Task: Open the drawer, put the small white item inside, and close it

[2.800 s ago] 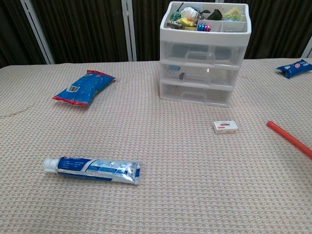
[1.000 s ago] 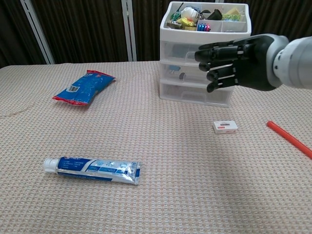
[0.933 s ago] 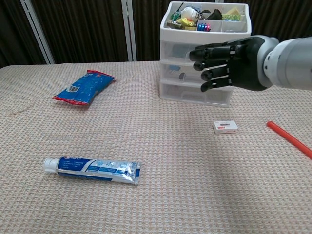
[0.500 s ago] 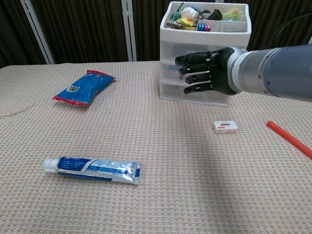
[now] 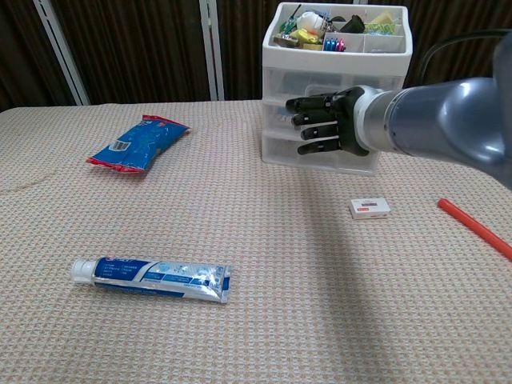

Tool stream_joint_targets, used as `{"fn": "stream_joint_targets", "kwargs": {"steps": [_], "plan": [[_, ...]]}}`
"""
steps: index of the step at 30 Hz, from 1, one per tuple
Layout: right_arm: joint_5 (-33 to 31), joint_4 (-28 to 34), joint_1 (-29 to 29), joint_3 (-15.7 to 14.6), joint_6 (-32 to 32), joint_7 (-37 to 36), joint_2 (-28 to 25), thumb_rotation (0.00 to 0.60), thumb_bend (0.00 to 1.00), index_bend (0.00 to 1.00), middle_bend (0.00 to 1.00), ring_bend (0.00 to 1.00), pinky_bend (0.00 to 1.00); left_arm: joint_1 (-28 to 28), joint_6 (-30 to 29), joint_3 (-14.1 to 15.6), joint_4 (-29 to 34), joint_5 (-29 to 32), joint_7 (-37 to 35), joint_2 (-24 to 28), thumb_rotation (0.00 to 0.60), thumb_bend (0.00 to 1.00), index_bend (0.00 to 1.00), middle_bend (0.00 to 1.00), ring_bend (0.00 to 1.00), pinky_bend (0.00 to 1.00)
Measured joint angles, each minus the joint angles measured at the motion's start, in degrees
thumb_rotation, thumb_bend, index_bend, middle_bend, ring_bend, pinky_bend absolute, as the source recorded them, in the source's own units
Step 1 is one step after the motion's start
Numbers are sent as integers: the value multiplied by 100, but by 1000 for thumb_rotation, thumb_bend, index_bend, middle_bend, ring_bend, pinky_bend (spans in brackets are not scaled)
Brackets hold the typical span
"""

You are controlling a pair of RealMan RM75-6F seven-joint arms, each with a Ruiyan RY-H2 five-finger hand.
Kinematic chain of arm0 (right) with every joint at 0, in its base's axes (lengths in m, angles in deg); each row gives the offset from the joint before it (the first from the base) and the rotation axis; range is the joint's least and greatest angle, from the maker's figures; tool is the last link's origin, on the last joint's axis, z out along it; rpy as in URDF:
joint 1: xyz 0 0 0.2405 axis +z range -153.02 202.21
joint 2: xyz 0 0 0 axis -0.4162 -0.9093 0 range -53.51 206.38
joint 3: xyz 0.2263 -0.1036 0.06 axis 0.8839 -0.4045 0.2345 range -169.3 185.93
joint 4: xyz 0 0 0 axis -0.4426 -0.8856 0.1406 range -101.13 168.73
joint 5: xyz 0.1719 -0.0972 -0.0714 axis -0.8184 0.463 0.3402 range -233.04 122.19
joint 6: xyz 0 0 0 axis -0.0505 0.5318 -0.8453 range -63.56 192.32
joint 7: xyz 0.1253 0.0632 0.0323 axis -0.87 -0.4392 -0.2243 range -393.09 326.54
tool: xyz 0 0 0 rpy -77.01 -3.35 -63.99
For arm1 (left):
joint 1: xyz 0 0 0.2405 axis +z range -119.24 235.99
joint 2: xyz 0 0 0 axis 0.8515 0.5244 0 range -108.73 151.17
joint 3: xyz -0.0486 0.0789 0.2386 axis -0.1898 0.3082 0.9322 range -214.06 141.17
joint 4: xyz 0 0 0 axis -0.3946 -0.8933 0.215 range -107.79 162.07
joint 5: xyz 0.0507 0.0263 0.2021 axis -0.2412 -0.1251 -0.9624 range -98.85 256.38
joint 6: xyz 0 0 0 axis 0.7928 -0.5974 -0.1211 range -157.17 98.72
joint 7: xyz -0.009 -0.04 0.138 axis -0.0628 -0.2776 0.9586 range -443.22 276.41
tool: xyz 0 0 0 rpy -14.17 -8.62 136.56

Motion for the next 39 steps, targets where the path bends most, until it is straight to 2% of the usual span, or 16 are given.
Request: {"fn": "stream_joint_targets", "kwargs": {"steps": [13, 20, 30, 39], "plan": [[-100, -547, 181, 296, 108, 43, 276, 600, 419, 74, 735, 737, 611, -25, 98, 1, 58, 71, -47, 38, 600, 130, 68, 0, 0, 0], [-207, -607, 150, 481, -6, -40, 363, 600, 439, 180, 735, 737, 611, -36, 108, 2, 75, 69, -43, 41, 600, 130, 68, 0, 0, 0], [-453, -954, 260, 716, -183, -5, 500, 600, 440, 243, 735, 737, 611, -44, 113, 4, 76, 67, -77, 49, 600, 130, 68, 0, 0, 0], [-450, -693, 156, 727, -187, 7, 480, 600, 441, 253, 735, 737, 611, -48, 126, 20, 93, 54, -78, 54, 600, 130, 68, 0, 0, 0]]}}
